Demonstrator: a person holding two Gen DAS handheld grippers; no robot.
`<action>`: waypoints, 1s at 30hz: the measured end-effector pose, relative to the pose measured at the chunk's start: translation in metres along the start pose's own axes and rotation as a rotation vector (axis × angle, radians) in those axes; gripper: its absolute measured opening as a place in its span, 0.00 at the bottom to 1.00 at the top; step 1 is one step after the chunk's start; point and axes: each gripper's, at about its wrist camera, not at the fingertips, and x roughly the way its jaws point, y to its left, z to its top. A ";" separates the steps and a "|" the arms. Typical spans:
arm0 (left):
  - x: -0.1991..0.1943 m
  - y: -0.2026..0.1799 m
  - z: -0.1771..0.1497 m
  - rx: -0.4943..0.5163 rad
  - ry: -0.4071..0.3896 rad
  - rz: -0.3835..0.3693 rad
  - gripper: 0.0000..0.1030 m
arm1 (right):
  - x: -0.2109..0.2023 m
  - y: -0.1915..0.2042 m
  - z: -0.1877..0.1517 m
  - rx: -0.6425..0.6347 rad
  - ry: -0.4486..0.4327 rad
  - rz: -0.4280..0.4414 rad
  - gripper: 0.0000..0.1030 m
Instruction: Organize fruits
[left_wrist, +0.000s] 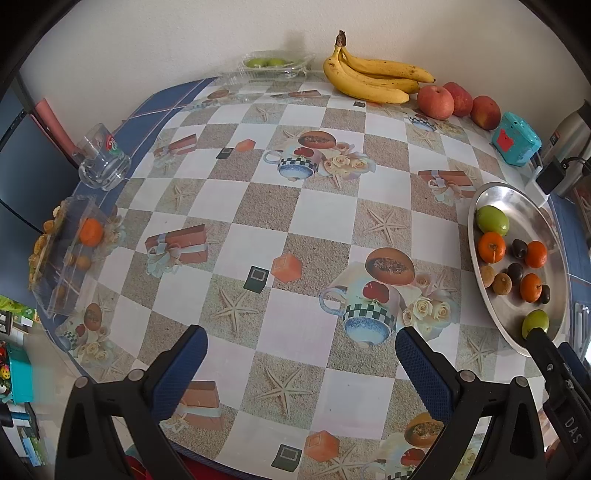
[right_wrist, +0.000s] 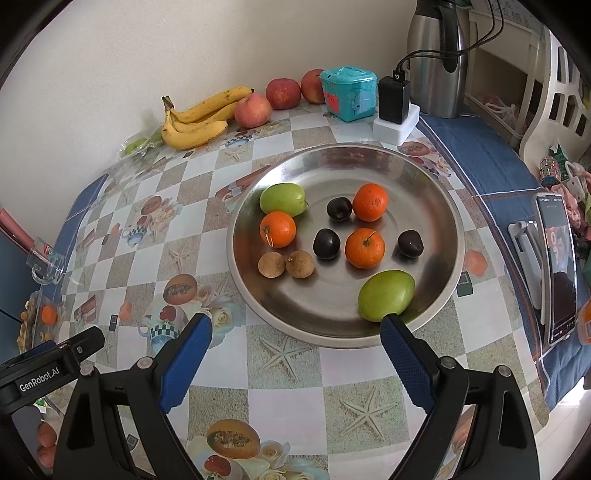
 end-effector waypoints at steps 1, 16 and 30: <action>0.001 0.001 0.000 0.001 0.001 0.000 1.00 | 0.000 0.000 0.000 0.000 0.000 0.000 0.90; 0.001 0.001 0.000 0.001 0.002 0.000 1.00 | 0.002 0.001 -0.001 -0.001 0.010 -0.002 0.90; 0.003 0.001 0.000 0.000 0.008 0.000 1.00 | 0.003 0.001 -0.002 -0.001 0.013 -0.003 0.90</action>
